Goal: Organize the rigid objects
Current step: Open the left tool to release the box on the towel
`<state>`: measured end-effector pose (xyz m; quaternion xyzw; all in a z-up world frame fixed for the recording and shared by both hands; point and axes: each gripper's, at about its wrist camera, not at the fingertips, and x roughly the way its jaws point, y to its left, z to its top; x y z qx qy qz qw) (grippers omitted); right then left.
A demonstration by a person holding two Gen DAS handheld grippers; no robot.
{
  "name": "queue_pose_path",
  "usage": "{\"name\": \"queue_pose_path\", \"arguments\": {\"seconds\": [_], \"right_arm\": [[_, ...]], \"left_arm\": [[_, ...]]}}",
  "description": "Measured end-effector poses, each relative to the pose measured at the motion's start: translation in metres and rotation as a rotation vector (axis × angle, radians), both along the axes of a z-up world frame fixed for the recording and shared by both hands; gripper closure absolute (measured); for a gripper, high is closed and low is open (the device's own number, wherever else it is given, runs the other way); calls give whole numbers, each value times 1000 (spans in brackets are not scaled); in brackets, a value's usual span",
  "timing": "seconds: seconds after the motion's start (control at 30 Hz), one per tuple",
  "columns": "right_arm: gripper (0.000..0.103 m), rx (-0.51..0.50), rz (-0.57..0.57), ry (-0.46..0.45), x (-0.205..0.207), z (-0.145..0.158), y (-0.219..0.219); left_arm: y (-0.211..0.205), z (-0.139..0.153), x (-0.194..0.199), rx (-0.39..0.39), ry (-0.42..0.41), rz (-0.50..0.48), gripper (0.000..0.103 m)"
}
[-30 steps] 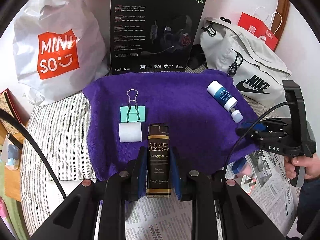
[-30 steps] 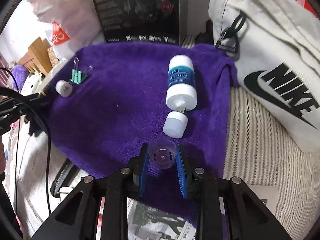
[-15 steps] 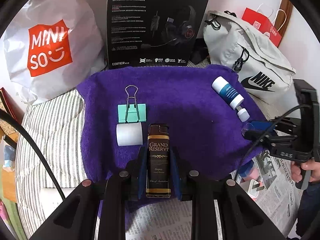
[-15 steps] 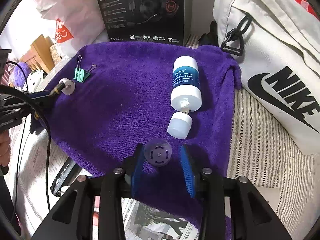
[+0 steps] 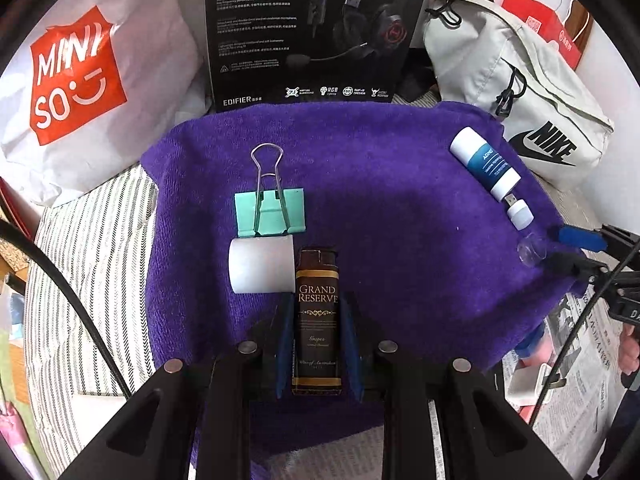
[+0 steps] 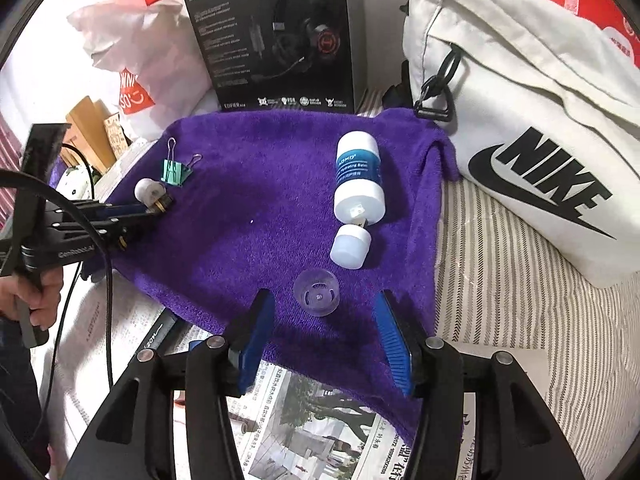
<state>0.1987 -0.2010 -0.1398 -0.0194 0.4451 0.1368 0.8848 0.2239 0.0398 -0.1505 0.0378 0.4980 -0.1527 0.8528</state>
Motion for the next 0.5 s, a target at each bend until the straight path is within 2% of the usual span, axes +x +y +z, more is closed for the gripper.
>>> {"name": "queue_pose_path", "arguments": {"seconds": [0.5], "right_arm": [[46, 44, -36, -21, -30, 9, -8]], "left_arm": [[-3, -4, 1, 45, -17, 8, 80]]}}
